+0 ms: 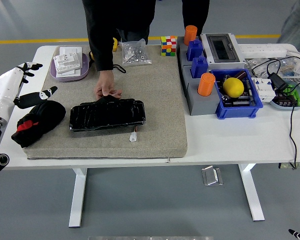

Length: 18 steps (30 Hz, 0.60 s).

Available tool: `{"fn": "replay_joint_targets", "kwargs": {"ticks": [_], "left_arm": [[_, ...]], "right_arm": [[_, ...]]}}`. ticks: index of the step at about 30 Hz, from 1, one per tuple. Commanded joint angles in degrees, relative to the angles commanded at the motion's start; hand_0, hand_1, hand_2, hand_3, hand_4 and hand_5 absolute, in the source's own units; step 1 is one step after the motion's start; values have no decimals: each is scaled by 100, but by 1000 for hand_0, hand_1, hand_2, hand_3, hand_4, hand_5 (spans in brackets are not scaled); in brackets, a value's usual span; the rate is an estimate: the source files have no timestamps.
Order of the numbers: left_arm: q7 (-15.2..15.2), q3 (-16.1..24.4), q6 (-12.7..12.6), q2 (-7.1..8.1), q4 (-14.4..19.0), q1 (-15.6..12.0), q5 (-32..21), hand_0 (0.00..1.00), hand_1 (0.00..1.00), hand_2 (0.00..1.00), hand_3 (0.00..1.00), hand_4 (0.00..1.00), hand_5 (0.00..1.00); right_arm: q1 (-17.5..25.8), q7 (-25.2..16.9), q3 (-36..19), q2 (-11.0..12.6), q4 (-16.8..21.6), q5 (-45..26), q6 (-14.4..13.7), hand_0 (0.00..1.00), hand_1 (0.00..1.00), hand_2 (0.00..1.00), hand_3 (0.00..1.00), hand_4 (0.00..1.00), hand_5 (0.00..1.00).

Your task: Pick the rag up,wipe the panel,place it on the desk

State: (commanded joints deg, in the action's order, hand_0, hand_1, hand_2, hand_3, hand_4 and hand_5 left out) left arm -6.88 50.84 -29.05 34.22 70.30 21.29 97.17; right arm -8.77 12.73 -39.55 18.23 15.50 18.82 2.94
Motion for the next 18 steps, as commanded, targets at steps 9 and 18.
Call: {"fn": "replay_joint_targets", "kwargs": {"ticks": [9, 18], "left_arm": [[-168, -367, 90, -86, -532, 167, -22, 532, 716, 812, 814, 869, 467], [-122, -470, 90, -134, -738, 199, -149, 534, 715, 811, 813, 874, 462]], "right_arm": [[-14, -10, -26, 15, 50, 41, -13, 771, 617, 711, 626, 998, 553], [-16, -7, -38, 27, 58, 47, -16, 770, 617, 711, 626, 998, 553]]}}
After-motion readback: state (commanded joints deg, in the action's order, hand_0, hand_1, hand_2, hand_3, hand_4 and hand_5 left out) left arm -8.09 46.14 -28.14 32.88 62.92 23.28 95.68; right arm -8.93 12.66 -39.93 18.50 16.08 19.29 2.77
